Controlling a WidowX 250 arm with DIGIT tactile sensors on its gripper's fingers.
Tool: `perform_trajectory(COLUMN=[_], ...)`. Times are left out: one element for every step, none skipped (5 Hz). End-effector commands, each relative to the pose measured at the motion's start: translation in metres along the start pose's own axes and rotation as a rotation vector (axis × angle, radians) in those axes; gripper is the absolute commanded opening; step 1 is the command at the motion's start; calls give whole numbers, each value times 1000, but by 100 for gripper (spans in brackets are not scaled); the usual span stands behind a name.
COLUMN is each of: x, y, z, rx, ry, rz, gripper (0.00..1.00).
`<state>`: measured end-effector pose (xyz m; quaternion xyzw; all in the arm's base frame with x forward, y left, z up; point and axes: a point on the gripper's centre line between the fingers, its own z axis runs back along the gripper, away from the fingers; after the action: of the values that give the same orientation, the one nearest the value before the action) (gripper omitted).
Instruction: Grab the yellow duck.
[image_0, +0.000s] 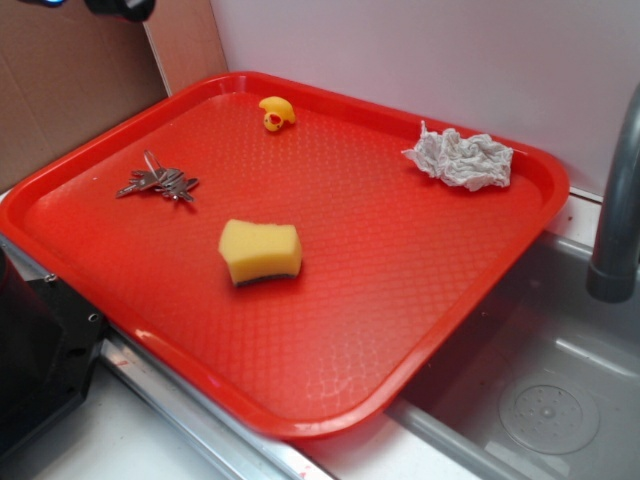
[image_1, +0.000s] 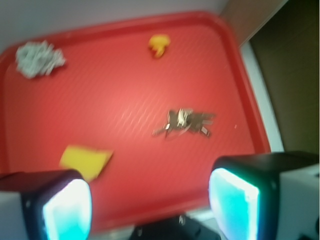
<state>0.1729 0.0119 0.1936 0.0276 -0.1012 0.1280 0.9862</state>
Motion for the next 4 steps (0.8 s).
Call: perform_trajectory(x=[45, 71, 93, 110], y=[12, 21, 24, 30], z=[-49, -80, -104, -126], rx=[49, 61, 37, 43], ry=[-142, -193, -181, -157], rz=[99, 120, 116, 127], gripper=[100, 100, 100, 100])
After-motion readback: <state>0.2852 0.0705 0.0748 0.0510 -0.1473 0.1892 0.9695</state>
